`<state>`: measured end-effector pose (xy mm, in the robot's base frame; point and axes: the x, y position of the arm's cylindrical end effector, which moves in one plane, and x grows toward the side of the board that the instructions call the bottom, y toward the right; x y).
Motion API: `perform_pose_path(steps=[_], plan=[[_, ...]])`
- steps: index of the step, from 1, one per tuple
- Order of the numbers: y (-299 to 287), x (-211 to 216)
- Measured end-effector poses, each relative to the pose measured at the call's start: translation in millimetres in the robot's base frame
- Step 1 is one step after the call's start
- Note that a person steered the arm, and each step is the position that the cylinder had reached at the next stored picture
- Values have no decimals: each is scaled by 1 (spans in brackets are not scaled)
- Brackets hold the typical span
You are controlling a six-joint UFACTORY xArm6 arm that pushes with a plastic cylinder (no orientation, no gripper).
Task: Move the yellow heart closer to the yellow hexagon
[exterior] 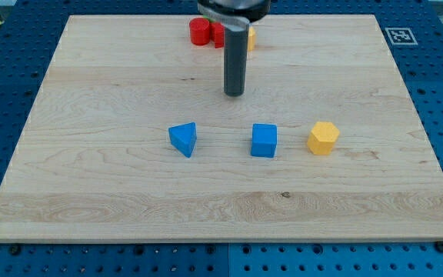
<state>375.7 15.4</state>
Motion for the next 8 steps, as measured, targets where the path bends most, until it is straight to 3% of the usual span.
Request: perform_pose_path(steps=[1,3,5,6,8], plan=[[0,-36],[75,-41],[115,-102],[95,-150],[53,-159]])
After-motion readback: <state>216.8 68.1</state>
